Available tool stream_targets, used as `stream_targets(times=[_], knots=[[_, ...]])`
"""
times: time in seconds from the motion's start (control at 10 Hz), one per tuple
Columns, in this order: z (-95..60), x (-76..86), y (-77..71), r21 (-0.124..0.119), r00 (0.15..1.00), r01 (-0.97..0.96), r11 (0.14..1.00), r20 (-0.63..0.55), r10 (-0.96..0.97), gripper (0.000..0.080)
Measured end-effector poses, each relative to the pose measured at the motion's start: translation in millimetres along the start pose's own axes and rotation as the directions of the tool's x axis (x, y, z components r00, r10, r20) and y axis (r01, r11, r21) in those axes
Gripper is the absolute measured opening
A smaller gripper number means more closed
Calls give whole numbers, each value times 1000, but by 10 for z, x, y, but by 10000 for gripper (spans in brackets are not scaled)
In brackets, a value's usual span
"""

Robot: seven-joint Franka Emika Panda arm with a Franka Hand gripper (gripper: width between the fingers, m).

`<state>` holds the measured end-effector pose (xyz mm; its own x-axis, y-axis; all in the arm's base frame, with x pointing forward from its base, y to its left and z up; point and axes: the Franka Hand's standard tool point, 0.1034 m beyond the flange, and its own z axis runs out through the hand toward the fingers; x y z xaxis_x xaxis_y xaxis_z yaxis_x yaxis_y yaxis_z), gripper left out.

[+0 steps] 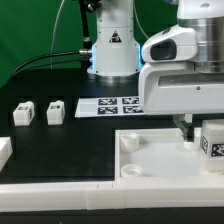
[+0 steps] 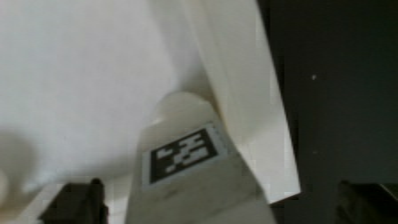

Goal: Assemble one leg

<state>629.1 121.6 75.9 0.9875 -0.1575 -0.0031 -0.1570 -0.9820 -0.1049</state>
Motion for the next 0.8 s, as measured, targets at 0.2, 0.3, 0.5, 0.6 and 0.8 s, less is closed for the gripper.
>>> stream_targets(times=[0.2, 0.3, 0.5, 0.6, 0.8], knots=[[-16, 27, 29, -1, 987, 162, 987, -2, -162, 649], [-11, 23, 27, 0, 984, 176, 984, -2, -176, 649], [-10, 23, 28, 0, 984, 176, 984, -1, -176, 382], [-12, 28, 38, -2, 984, 176, 984, -2, -176, 382], [-7, 34, 71, -5, 985, 172, 985, -2, -172, 295]])
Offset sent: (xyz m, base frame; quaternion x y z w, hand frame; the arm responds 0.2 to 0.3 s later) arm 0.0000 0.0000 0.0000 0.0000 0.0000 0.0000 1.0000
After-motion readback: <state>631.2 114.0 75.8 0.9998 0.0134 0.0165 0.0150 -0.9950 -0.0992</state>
